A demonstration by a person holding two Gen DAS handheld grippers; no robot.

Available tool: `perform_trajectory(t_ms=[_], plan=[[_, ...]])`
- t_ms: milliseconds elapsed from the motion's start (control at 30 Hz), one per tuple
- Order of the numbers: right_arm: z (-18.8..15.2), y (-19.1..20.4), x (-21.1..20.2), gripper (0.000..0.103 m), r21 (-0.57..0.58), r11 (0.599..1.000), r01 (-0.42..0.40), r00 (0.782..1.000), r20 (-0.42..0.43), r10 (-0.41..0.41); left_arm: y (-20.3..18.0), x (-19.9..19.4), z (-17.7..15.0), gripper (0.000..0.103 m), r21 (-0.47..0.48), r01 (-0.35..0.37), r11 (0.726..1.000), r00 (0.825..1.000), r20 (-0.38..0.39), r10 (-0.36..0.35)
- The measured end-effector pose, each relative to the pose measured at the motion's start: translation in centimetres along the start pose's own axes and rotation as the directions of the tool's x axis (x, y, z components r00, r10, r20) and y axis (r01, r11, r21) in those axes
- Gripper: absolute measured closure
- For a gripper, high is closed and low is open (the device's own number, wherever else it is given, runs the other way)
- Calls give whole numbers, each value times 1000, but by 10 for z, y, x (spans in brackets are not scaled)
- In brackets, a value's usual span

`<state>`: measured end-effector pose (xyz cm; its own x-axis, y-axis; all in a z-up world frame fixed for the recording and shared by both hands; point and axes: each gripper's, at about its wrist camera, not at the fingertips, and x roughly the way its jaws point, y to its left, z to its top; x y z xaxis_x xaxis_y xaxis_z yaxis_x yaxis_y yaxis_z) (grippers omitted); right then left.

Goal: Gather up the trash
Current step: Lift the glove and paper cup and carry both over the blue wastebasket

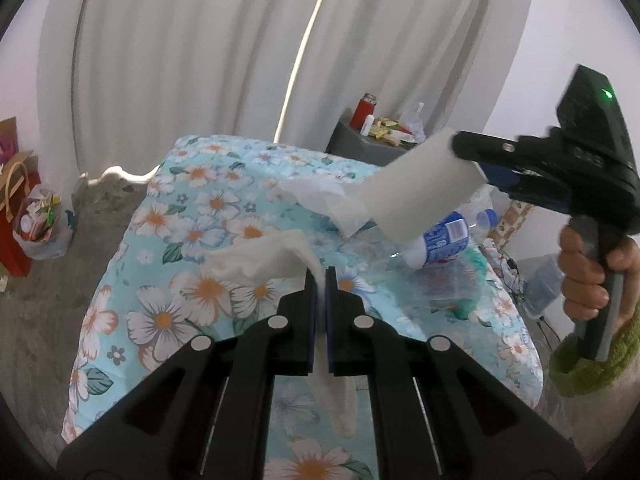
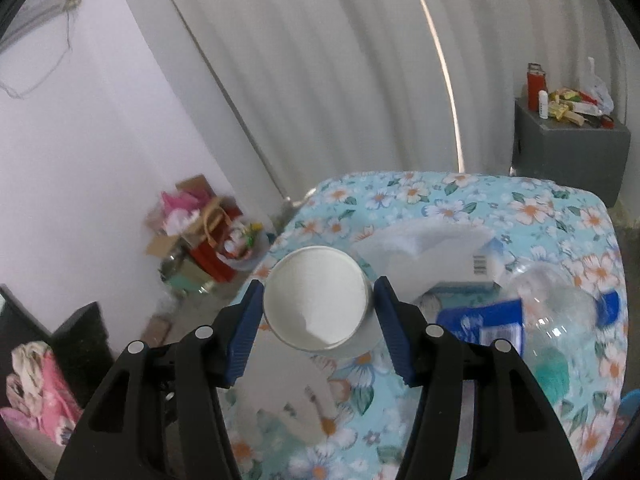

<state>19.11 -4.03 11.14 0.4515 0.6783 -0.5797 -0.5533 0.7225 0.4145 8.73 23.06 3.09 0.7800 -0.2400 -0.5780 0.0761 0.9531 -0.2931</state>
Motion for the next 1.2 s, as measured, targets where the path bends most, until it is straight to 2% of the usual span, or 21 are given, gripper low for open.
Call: perform_trajectory(t_ms=[133,300,567,767,1200], plan=[[-15,-8,-34,48,56,998,-35,999,37,33,-10,-6,3,101,22,15,1000,1000,12,-15],[-42,-19,-68,48,119,992,-32,997,68,24,-21,-11,6,101,47,41,998,999,19,-42],[-91,-40,-106,48,251,968,-7,993,114,-23,-37,-16,10,101,90,72,993,997,13,-73],[-115,-55,-138,48,321,947,2,986,160,-56,-60,-25,14,101,125,114,986,993,19,-117],[-153,-82,-206,48,411,911,17,950,277,-143,-137,-27,18,101,243,245,939,968,-7,-251]])
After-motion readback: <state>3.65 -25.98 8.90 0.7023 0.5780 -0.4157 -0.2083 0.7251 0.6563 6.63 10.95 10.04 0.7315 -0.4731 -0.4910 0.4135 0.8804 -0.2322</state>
